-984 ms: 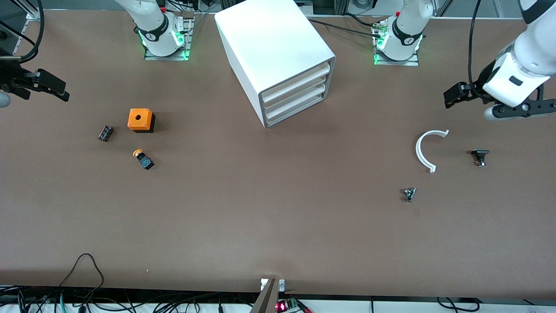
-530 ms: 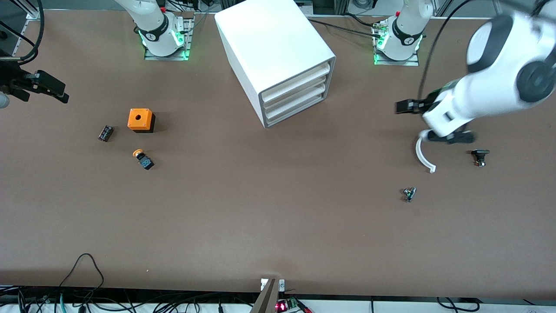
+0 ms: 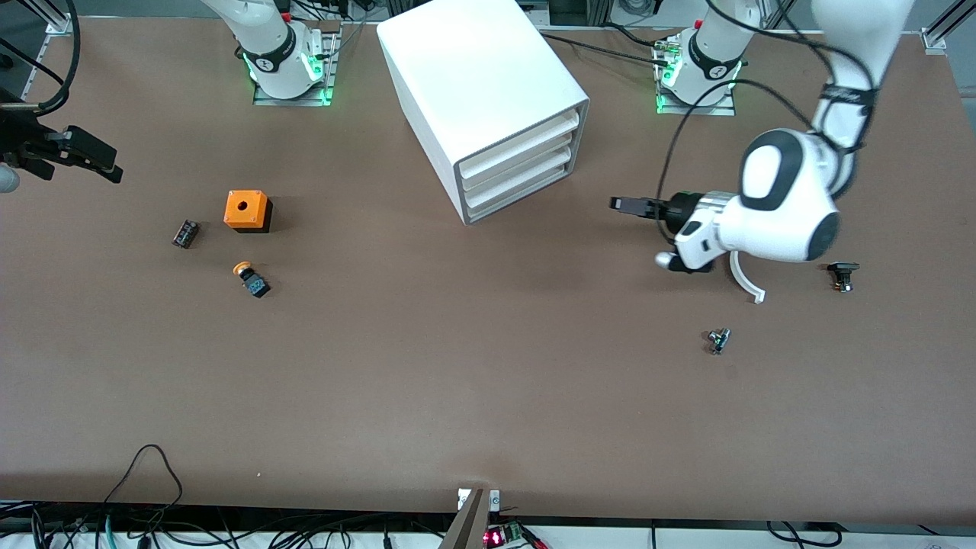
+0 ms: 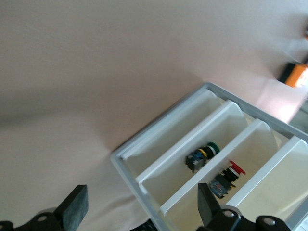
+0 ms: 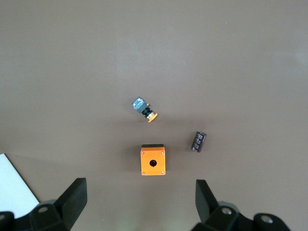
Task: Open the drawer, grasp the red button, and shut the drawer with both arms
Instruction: 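Reach the left gripper to the handle of the cabinet's middle drawer, then pull the drawer open with the left gripper while the right gripper approaches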
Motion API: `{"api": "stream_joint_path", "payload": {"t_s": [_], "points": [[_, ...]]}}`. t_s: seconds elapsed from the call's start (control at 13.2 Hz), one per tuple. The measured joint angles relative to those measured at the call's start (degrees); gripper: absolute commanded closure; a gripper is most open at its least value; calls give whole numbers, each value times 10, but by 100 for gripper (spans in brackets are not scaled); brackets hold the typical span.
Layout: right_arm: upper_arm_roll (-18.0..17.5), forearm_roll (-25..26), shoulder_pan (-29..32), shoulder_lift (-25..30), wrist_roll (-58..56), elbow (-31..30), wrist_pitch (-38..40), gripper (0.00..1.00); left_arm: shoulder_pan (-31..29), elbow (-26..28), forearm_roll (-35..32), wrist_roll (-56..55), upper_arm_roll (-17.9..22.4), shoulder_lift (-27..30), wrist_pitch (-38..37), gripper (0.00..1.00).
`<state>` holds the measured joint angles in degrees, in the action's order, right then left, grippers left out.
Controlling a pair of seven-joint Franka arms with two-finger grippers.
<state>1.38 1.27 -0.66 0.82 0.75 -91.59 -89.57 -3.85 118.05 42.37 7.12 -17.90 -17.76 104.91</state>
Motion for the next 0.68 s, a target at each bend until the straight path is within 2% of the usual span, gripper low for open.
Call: {"api": "stream_joint_path", "payload": {"t_s": [0.23,0.68], "points": [[-8,0,-23,-23,-1,-3,-11,0,17,49,72,34,-51,-22,63,0],[-11,0,-78,-104,-1,1,-40,0,26,80,111,34,-133,-28,102,2]]}}
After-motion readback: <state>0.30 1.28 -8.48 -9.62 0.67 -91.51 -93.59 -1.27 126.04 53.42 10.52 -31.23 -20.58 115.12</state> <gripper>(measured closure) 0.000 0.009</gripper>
